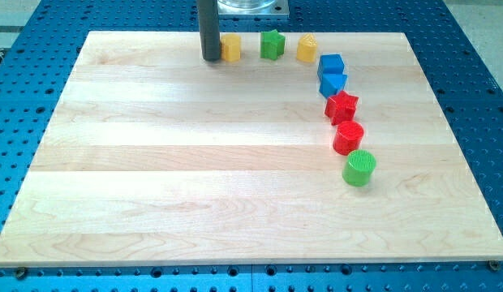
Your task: Place the green circle at the left side of the yellow hexagon
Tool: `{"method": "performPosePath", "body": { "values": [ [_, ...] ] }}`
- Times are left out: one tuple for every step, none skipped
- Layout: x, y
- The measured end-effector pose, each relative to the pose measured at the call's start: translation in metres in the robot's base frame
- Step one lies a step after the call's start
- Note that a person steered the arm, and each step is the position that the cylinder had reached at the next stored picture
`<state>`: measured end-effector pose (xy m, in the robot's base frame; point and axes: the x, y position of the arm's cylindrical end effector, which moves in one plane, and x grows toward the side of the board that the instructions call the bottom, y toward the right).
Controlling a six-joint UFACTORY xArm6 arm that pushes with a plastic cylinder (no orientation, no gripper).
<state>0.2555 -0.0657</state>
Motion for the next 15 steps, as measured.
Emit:
{"method": "performPosePath", "body": {
  "values": [
    [0.087, 0.001],
    [0.191, 0.048],
    [0.302, 0.121],
    [0.327, 0.245],
    [0.289, 0.327],
    [0.265, 0.331],
    [0.277, 0.254],
    [0.295, 0.131],
    [0.302, 0.211],
    [0.266, 0.29],
    [0.237, 0.238],
    [0.231, 0.116],
    [0.219, 0.007],
    [0.272, 0.049],
    [0.267, -0.035]
  ]
}}
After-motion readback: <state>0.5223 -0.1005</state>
